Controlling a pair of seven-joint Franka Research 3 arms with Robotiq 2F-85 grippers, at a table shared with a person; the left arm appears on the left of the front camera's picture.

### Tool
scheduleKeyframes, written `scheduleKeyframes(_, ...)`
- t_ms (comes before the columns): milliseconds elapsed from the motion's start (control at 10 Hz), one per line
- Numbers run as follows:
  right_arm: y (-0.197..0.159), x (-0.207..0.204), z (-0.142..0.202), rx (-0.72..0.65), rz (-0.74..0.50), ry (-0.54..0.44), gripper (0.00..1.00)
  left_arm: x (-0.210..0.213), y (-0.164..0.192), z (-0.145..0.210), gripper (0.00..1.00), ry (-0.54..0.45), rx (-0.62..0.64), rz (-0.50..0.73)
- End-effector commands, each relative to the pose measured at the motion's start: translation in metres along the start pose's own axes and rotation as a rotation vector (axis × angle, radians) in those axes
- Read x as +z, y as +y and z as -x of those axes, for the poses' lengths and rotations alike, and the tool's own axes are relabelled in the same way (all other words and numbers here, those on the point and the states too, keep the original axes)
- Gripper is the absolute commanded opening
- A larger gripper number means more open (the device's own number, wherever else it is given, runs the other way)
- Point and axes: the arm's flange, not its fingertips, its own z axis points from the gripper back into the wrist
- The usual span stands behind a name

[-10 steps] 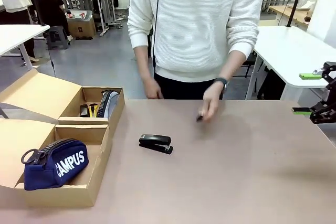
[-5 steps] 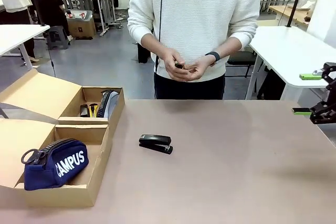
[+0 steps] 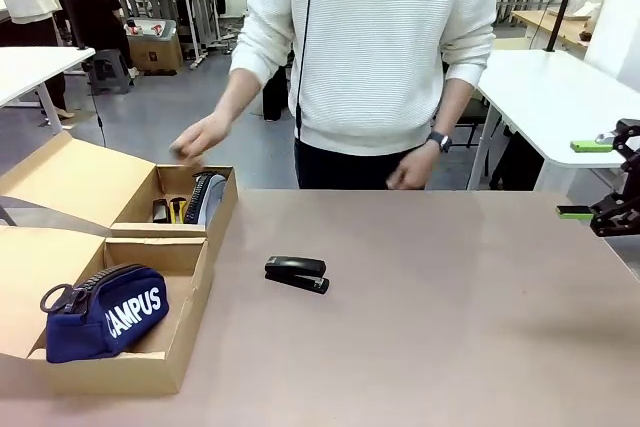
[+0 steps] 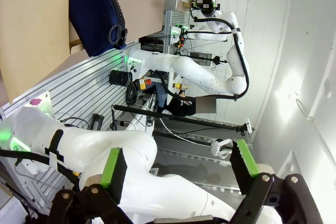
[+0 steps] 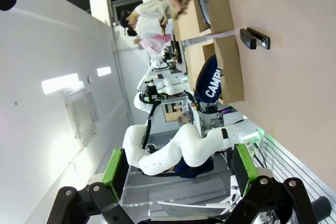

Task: Place items inside the box.
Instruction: Pick up a Pencil pouch or Stapler and place it inside the Mailer Box closest to the robot.

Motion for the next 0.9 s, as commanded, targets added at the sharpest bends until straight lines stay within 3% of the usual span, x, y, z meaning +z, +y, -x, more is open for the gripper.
scheduleKeyframes(0,0.004,-0.010,-0.002,0.044,0.011,0.016,1.00,-0.001,0.001,0.001,1.00,0.002,0.003,-0.010)
scheduleKeyframes(200,0.016,-0.065,-0.005,0.222,0.145,0.056,1.00,-0.001,0.001,0.001,1.00,0.002,0.003,-0.010)
scheduleKeyframes(400,0.014,-0.174,0.010,0.569,0.365,0.294,1.00,-0.001,0.001,0.001,1.00,0.002,0.003,-0.010)
scheduleKeyframes(600,0.000,-0.236,0.034,0.793,0.482,0.393,1.00,-0.001,0.001,0.001,1.00,0.002,0.003,-0.010)
scheduleKeyframes(700,0.010,-0.206,0.030,0.658,0.514,0.311,1.00,-0.001,0.001,0.001,1.00,0.002,0.003,-0.010)
scheduleKeyframes(800,0.010,-0.229,0.048,0.570,0.429,0.388,1.00,-0.001,0.001,0.001,1.00,0.002,0.003,-0.010)
